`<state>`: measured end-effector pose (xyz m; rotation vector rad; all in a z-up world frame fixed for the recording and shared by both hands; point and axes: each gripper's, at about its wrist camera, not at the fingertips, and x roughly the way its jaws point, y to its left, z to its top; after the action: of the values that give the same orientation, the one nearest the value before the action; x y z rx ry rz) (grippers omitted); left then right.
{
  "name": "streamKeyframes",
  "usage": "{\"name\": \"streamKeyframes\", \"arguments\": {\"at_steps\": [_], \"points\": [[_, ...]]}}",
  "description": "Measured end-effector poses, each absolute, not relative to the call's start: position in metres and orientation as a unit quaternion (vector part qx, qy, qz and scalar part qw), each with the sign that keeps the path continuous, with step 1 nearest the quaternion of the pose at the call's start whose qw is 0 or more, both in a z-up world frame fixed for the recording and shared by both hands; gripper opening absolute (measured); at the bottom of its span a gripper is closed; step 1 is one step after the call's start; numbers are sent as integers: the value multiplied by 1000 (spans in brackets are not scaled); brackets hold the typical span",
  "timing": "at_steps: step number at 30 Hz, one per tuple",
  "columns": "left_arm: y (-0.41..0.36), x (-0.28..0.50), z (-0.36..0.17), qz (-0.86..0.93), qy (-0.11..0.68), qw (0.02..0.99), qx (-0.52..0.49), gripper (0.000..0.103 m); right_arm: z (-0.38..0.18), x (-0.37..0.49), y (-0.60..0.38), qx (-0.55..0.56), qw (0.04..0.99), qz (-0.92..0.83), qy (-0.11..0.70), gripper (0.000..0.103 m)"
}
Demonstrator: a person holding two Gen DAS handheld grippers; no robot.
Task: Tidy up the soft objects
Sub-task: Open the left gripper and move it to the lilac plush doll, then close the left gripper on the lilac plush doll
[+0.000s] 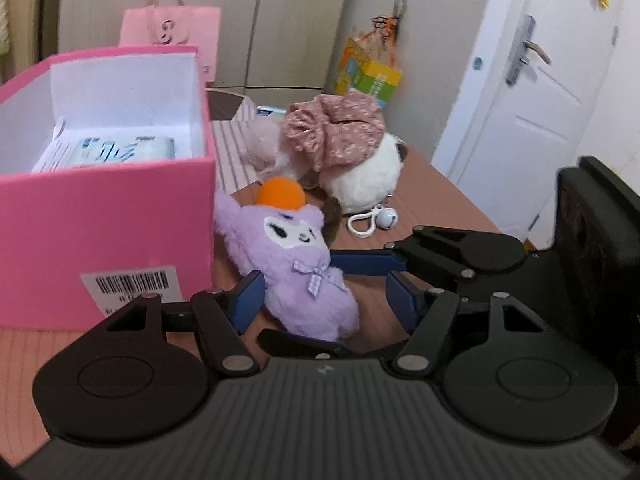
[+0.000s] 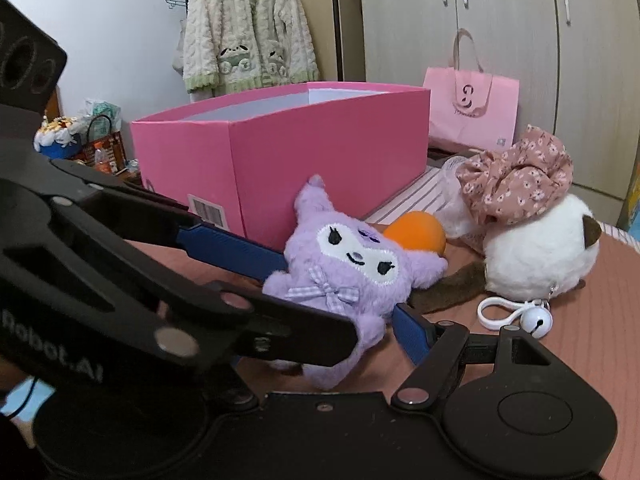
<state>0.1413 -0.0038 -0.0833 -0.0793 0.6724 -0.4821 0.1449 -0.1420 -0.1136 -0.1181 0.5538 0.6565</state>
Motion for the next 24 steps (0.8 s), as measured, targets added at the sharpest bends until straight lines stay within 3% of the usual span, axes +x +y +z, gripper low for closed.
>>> {"name": "streamKeyframes", "arguments": {"at_steps": [5, 11, 18, 24], "points": [[-2, 144, -90, -223, 325, 918, -56, 65, -117, 143, -144, -47, 912, 311, 262, 77], [-1, 149, -98, -209, 335, 915, -85, 41, -124, 135, -148, -36, 921, 303, 243, 67], [-7, 143, -100, -194, 325, 922, -77, 37, -127, 125, -149, -28, 928, 294, 228, 56], [-9, 132, -91, -192, 330, 922, -63, 37, -118, 115, -146, -34, 927, 290, 235, 54]]}}
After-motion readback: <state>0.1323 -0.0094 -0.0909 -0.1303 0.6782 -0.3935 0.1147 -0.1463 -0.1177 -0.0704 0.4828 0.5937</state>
